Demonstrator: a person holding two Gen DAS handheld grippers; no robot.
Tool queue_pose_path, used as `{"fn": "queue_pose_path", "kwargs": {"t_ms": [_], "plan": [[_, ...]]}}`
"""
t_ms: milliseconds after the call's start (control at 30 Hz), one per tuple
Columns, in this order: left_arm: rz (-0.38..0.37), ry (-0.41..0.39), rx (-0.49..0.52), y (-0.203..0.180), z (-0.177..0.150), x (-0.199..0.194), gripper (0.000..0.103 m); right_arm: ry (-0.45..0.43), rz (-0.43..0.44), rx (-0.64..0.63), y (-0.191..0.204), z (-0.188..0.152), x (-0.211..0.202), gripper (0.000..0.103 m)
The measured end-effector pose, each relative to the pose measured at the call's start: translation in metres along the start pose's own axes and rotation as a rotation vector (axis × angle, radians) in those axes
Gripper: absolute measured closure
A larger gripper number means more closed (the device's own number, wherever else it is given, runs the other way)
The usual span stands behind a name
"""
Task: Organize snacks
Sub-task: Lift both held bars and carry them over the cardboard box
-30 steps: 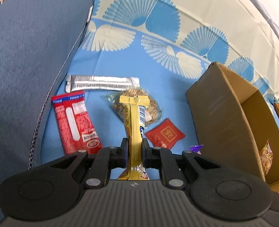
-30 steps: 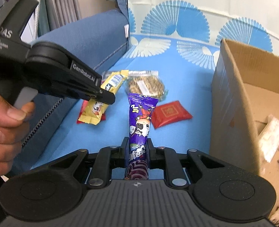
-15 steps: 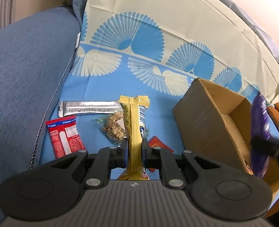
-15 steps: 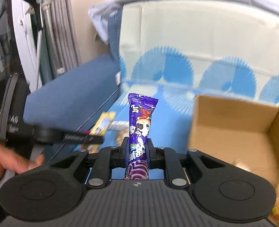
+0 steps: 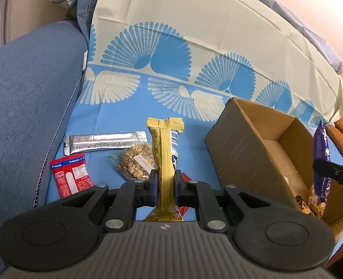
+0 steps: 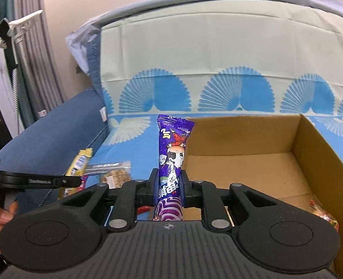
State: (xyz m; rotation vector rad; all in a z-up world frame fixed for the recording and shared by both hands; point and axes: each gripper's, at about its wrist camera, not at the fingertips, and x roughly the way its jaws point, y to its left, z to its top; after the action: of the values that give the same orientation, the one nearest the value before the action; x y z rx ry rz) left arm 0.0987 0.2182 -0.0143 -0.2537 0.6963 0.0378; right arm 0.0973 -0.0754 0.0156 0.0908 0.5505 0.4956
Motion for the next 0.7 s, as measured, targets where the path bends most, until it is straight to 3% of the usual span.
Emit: {"fn": "queue_pose_path", "kwargs": {"t_ms": [700], "plan": [[-0.028,-0.059,0.026,-0.01,0.003,-0.006,0.089,-0.045,-0.108,0.037,-0.041,0.002,-0.01,0.085]]}}
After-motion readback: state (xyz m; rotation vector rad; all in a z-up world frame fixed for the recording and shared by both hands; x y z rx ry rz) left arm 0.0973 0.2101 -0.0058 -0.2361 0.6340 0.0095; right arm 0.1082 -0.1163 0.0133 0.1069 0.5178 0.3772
